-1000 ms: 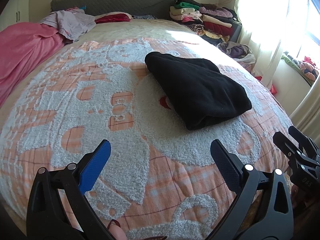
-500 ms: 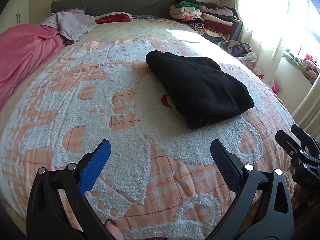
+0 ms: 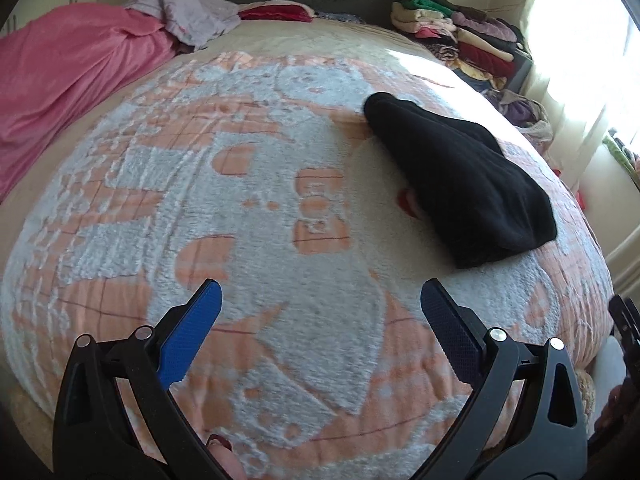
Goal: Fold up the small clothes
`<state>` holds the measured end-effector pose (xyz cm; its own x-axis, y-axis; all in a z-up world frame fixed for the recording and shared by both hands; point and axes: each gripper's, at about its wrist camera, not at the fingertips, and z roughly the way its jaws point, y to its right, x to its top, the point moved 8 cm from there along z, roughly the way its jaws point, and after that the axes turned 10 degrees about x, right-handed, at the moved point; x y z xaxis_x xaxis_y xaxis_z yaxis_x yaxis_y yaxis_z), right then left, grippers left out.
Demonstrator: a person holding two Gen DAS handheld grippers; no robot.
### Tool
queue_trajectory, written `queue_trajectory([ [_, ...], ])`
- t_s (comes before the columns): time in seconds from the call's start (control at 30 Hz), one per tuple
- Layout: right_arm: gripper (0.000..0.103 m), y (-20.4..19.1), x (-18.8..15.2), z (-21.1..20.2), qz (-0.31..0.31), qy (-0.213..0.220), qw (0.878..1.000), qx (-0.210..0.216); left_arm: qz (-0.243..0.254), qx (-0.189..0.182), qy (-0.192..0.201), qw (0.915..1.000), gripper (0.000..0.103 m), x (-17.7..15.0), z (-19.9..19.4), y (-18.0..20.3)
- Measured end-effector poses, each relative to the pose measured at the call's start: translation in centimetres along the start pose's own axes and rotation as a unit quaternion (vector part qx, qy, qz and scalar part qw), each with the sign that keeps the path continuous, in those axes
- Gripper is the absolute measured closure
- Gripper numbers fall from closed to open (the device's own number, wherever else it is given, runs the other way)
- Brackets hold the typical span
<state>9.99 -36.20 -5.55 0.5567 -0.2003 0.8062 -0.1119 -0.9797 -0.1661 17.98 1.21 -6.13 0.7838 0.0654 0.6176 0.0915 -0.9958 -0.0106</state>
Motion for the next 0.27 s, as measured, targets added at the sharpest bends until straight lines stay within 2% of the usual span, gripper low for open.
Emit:
queue_trajectory([
  [0.07,0.005,5.2,-0.4,-1.1,0.031,0.004,0.998,-0.055,-0.022,0.029,-0.008,0.9993,0.010,0.9,1.4,-4.2],
  [0.13,0.005,12.1,-1.7,-2.8,0.072,-0.004,0.988,-0.137,-0.047,0.082,-0.014,0.9954,0.010,2.0,2.9,-9.9],
  [0.2,0.005,19.7,-3.7,-5.0,0.116,-0.013,0.968,-0.222,-0.071,0.135,-0.014,0.9882,0.010,3.1,3.8,-16.2],
  [0.27,0.005,26.8,-6.3,-6.9,0.166,-0.040,0.940,-0.297,-0.106,0.201,-0.011,0.9738,0.010,4.5,4.8,-24.4],
])
